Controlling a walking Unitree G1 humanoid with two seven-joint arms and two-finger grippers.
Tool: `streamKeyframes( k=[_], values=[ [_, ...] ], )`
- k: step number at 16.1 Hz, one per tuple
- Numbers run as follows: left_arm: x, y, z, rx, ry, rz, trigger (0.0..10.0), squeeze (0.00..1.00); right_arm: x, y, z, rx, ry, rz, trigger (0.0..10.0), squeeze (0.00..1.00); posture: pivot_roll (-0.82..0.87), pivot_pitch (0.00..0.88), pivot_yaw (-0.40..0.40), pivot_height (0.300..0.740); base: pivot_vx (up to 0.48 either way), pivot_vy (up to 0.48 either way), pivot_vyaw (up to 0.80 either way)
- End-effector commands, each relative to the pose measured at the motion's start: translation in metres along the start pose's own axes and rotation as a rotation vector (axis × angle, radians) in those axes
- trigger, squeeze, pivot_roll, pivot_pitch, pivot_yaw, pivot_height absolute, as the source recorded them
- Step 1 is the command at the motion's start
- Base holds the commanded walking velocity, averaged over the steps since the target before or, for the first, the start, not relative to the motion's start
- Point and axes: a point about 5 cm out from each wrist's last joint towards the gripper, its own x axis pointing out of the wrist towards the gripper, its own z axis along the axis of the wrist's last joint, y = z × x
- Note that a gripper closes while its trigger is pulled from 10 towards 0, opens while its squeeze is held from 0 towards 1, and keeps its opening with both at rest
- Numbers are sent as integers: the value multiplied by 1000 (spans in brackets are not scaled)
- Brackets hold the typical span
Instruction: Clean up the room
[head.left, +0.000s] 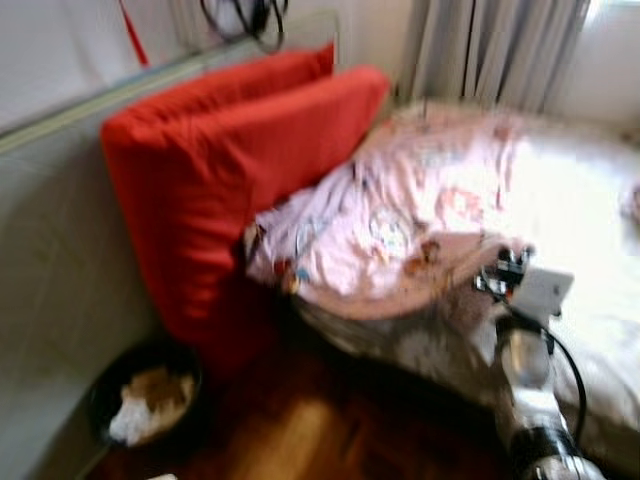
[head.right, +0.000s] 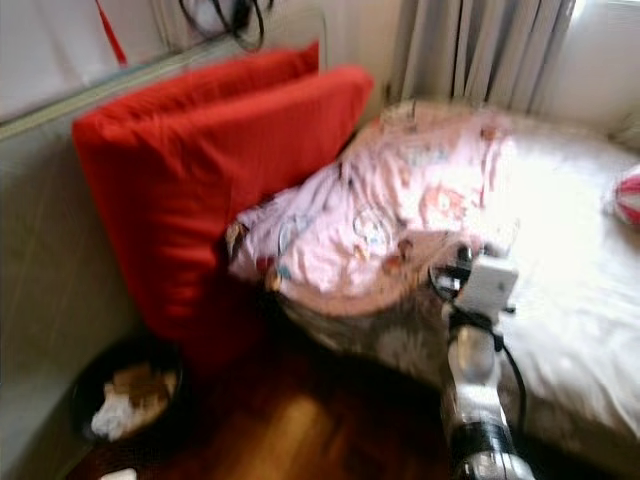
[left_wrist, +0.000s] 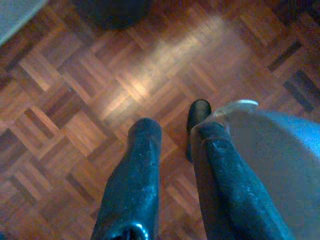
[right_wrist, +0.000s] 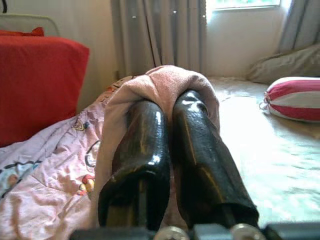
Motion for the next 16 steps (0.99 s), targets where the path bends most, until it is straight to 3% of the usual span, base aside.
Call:
streamKeyframes(
  k=[1, 6, 9, 16],
  values=[
    [-1, -1, -7, 11, 30, -4, 10000, 0, 3, -9, 7, -15, -24, -47, 10000, 0, 80, 0, 44, 740, 0, 0, 0],
    [-1, -1, -7, 15, 34, -5, 10000, 0, 6, -23, 17, -117, -68, -120, 10000, 0, 77, 0, 47, 740, 0, 0, 0],
    [-1, -2, -7, 28, 35, -14, 10000, 0, -2, -29, -4, -69, 61, -159, 10000, 0, 78, 0, 46, 740, 0, 0, 0],
    [-1, -3, -7, 30, 34, -17, 10000, 0, -29, -50, -52, -176, 360, -249, 10000, 0, 80, 0, 43, 740, 0, 0, 0]
  ],
)
